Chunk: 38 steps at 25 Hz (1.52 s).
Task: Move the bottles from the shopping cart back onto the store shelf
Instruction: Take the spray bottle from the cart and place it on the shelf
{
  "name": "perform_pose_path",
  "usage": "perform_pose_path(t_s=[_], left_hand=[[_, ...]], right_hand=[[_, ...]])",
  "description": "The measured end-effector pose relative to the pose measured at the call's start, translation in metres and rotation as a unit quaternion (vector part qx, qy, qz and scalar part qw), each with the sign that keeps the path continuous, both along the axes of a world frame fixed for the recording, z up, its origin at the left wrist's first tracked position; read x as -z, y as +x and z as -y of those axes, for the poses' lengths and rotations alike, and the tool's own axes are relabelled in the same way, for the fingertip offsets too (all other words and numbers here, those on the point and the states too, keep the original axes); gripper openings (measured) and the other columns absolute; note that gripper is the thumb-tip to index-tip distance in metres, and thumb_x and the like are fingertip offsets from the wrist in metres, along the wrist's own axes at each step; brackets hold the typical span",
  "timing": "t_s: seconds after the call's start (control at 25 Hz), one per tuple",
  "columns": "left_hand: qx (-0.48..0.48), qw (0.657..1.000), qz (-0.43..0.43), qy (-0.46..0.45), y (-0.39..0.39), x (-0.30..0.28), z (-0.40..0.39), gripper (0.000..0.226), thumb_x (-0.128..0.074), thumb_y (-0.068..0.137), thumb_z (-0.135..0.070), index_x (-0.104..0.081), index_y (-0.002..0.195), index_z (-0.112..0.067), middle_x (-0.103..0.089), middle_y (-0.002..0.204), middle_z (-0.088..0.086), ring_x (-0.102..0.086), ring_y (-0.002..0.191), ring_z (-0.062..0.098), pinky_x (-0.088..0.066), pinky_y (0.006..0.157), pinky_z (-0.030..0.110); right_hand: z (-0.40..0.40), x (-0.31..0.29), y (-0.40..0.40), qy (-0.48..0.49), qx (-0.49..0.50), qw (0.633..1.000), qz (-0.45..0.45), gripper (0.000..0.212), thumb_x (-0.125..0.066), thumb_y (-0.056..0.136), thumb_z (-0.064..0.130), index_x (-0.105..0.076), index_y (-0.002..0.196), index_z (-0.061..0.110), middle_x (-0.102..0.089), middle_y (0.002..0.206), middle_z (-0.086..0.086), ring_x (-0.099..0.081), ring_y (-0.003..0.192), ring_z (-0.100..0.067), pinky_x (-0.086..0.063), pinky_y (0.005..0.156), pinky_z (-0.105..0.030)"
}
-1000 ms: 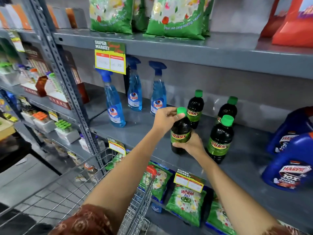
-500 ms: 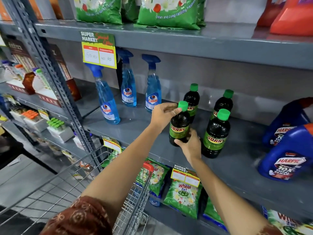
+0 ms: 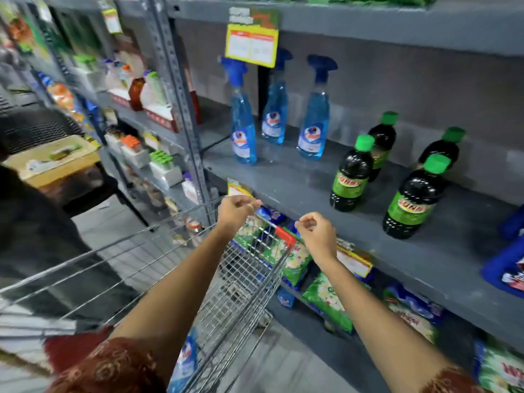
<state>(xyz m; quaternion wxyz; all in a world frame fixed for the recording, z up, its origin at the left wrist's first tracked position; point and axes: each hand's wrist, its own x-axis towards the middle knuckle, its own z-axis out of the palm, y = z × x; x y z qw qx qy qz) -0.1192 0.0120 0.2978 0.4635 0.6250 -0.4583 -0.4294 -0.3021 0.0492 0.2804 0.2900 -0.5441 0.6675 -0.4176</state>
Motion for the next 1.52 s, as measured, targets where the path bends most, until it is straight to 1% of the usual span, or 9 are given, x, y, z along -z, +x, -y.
perform_pose_path(t_s=[0.2,0.44,0.6,0.8,0.88,1.0,1.16,1.32,1.52], left_hand=[[-0.097,0.992,-0.002,0.076,0.095,0.044,-0.053,0.011,-0.064,0.079,-0.002,-0.066,0.07,-0.008,-0.064,0.05,-0.006,-0.054,0.042,-0.001,-0.041,0.042,0.012],[-0.151,0.968,-0.006,0.201,0.194,0.115,-0.094,0.014,-0.061,0.081,-0.005,-0.062,0.069,-0.013,-0.055,0.064,0.005,-0.047,0.048,0.011,-0.03,0.031,0.011],[-0.155,0.941,-0.01,0.3,0.235,0.183,-0.114,0.007,-0.06,0.083,-0.011,-0.066,0.087,-0.012,-0.061,0.079,0.008,-0.051,0.046,0.006,-0.032,0.032,0.01],[-0.156,0.911,-0.038,0.381,0.245,0.264,-0.129,0.019,-0.059,0.084,-0.006,-0.058,0.067,-0.014,-0.059,0.066,0.008,-0.048,0.052,0.016,-0.03,0.029,0.01],[-0.176,0.897,-0.055,0.403,0.242,0.288,-0.129,0.018,-0.058,0.084,-0.004,-0.058,0.068,-0.012,-0.067,0.079,0.019,-0.056,0.056,0.017,-0.04,0.036,0.011],[-0.15,0.885,-0.017,0.441,0.238,0.322,-0.122,0.026,-0.067,0.08,-0.018,-0.066,0.1,-0.001,-0.067,0.111,0.021,-0.065,0.099,0.027,-0.05,0.079,0.027],[-0.059,0.87,0.027,0.489,0.229,0.35,-0.11,0.049,-0.061,0.083,-0.037,-0.058,0.115,0.0,-0.063,0.118,0.02,-0.059,0.108,0.031,-0.043,0.082,0.029],[-0.043,0.866,0.016,0.498,0.223,0.366,-0.109,0.055,-0.05,0.086,-0.049,-0.06,0.104,0.002,-0.065,0.11,0.024,-0.061,0.098,0.033,-0.048,0.085,0.038],[-0.026,0.855,0.035,0.517,0.217,0.37,-0.106,0.059,-0.043,0.088,-0.052,-0.061,0.101,0.002,-0.065,0.108,0.023,-0.061,0.091,0.031,-0.048,0.081,0.036]], right_hand=[[-0.007,0.03,0.083,0.07,-0.161,0.984,-0.032,0.004,-0.067,0.077,0.012,-0.064,0.078,0.009,-0.066,0.076,-0.007,-0.059,0.073,-0.018,-0.051,0.074,-0.034],[-0.008,0.083,0.185,0.188,-0.334,0.92,-0.081,0.01,-0.067,0.079,0.009,-0.065,0.088,0.005,-0.06,0.081,-0.003,-0.055,0.078,-0.016,-0.04,0.07,-0.023],[-0.008,0.15,0.239,0.311,-0.417,0.84,-0.154,0.01,-0.067,0.077,0.009,-0.065,0.087,0.008,-0.063,0.085,-0.009,-0.056,0.08,-0.016,-0.041,0.069,-0.022],[-0.016,0.23,0.265,0.427,-0.489,0.717,-0.254,0.031,-0.067,0.078,0.019,-0.043,0.058,0.02,-0.054,0.07,-0.003,-0.048,0.064,-0.015,-0.045,0.062,-0.026],[-0.018,0.256,0.264,0.449,-0.497,0.683,-0.291,0.027,-0.066,0.079,0.024,-0.044,0.064,0.018,-0.055,0.078,-0.007,-0.048,0.069,-0.016,-0.04,0.056,-0.024],[-0.026,0.288,0.26,0.485,-0.495,0.652,-0.309,0.017,-0.065,0.08,0.027,-0.054,0.085,0.015,-0.055,0.088,-0.013,-0.047,0.079,-0.016,-0.035,0.057,-0.026],[-0.038,0.323,0.263,0.541,-0.469,0.643,-0.272,0.037,-0.069,0.076,0.035,-0.057,0.099,0.009,-0.058,0.095,-0.013,-0.054,0.073,-0.018,-0.035,0.052,-0.022],[-0.05,0.345,0.271,0.597,-0.46,0.624,-0.205,0.046,-0.069,0.077,0.027,-0.058,0.12,0.016,-0.061,0.125,-0.009,-0.058,0.102,-0.024,-0.047,0.088,-0.031],[-0.064,0.357,0.274,0.594,-0.389,0.688,-0.152,0.03,-0.061,0.083,0.023,-0.061,0.111,0.013,-0.064,0.119,-0.012,-0.057,0.094,-0.023,-0.049,0.093,-0.038]])
